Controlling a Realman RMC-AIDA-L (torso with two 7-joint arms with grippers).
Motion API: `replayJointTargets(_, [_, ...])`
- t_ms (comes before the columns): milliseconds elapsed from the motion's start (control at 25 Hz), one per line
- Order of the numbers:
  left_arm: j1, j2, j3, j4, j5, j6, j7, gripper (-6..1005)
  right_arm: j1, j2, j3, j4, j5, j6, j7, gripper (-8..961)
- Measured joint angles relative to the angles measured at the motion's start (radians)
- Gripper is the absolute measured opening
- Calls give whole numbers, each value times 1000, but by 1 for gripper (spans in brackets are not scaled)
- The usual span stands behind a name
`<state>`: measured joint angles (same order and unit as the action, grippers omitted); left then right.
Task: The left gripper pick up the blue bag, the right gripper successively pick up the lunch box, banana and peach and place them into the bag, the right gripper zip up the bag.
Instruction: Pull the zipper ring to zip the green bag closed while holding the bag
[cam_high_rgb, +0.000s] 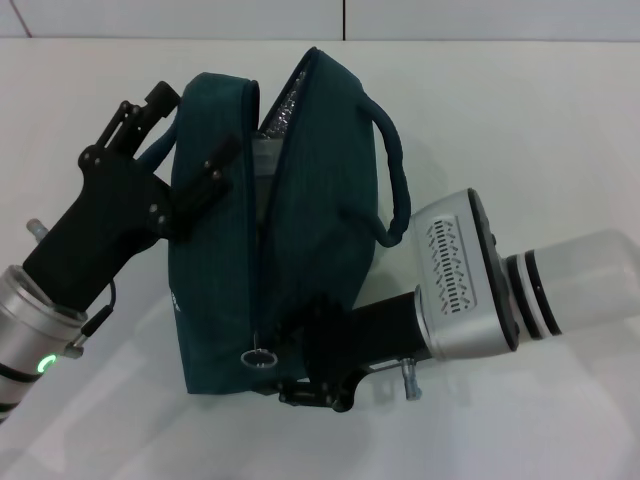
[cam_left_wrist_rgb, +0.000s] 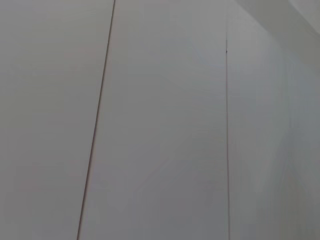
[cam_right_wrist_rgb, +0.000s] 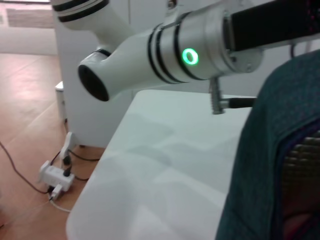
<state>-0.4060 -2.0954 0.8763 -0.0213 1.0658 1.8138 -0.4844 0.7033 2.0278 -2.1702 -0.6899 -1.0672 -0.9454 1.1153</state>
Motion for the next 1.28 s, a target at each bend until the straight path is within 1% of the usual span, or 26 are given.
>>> replayJointTargets(320, [-5, 0, -2, 2, -2, -6, 1, 842, 5, 0, -16, -6, -5, -4, -13, 197])
replayJointTargets(440, [-10, 0, -3, 3, -2, -13, 1, 842, 1, 0, -23, -4, -6, -2, -50, 185])
replayJointTargets(480, [-11, 0, -2, 3, -2, -17, 1, 842, -7, 0, -32, -7, -3, 1, -110, 181])
replayJointTargets(640, [-12, -1, -3, 3, -2, -27, 1, 841, -13, 0, -34, -11, -1, 3, -168, 51])
replayJointTargets(760, [-13, -1, -4, 3, -4, -28, 1, 841, -20, 0, -30, -11, 17, 3, -198, 42])
replayJointTargets(1000, [-4, 0, -5, 3, -4, -11, 0, 841, -66, 0, -18, 2, 153, -40, -362, 25])
replayJointTargets(1080, [-2, 0, -2, 3, -1, 9, -6, 841, -82, 0, 9, 12, 173, -74, -403, 23])
replayJointTargets(1160, [3, 2, 6, 3, 9, 42, -19, 842, -115, 0, 48, 16, 177, -100, -444, 21])
replayJointTargets(1280, [31, 5, 13, 11, 17, 79, -30, 842, -149, 0, 95, 19, 211, -125, -504, 20])
